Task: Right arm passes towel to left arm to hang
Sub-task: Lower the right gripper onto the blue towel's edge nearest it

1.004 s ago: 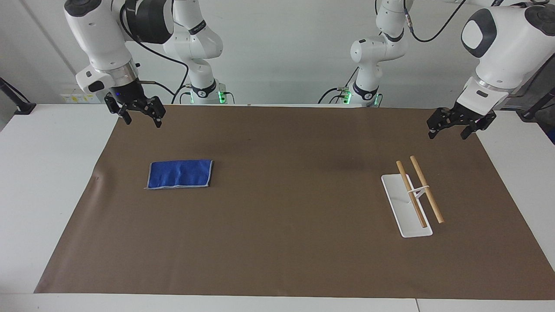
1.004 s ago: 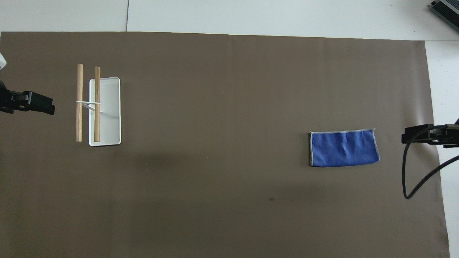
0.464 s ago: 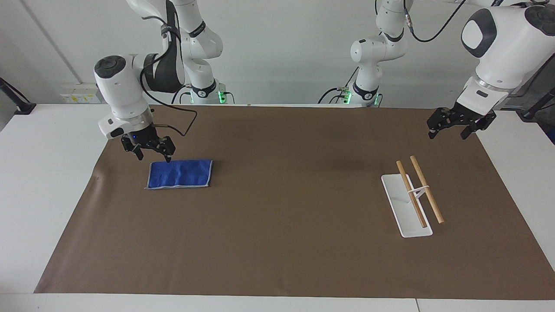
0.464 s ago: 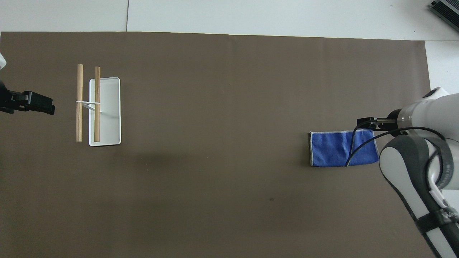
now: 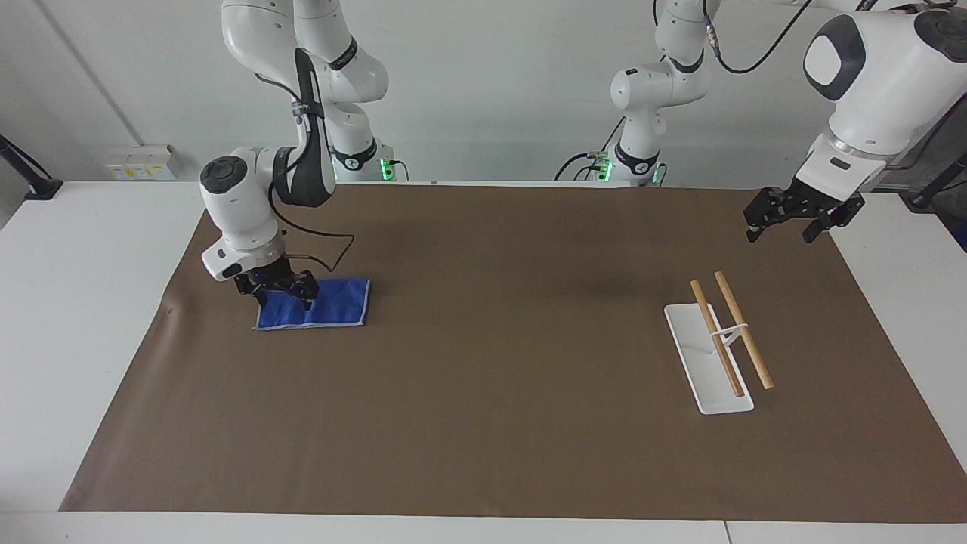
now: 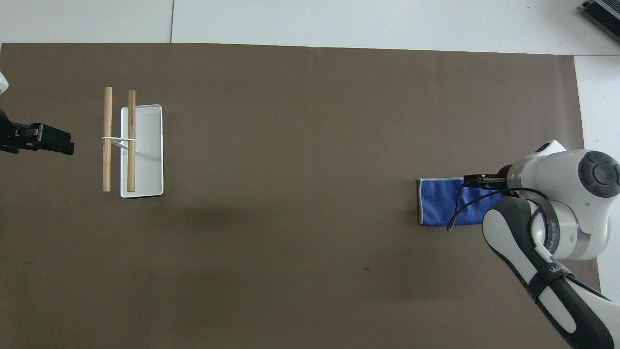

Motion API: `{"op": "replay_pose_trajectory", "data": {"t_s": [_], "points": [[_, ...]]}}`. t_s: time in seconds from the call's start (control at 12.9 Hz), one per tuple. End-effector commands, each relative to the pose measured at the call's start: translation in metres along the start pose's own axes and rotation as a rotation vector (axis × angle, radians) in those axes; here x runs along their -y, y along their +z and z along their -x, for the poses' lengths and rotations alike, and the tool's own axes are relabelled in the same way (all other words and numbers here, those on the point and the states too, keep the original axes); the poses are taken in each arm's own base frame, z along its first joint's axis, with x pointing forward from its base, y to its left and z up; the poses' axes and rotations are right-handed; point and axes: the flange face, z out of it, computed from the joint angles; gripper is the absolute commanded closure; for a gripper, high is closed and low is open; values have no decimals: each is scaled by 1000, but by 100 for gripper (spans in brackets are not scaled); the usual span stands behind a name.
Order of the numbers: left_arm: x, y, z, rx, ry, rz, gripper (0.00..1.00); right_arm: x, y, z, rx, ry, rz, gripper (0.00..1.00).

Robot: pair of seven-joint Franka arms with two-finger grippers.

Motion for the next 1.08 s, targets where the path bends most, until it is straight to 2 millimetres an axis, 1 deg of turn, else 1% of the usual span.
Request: {"op": "replay_pose_trajectory", "data": {"t_s": [0.0,0.23,0.39,0.54,1.0], "points": [[1,-2,9,5,-3,6,0,-13,11,19,7,-28,-11,0],[1,-2,9,5,-3,6,0,-14,22,29,2,-12,-42,0],[1,-2,9,5,-3,6,0,-15,23,29,-9,-13,-45,0],[1,-2,9,5,-3,6,0,-12,32,28,-12,-6,-49,0],[1,-2,9,5,-3,6,0,-14,40,36,8,-20,-50,0]]}}
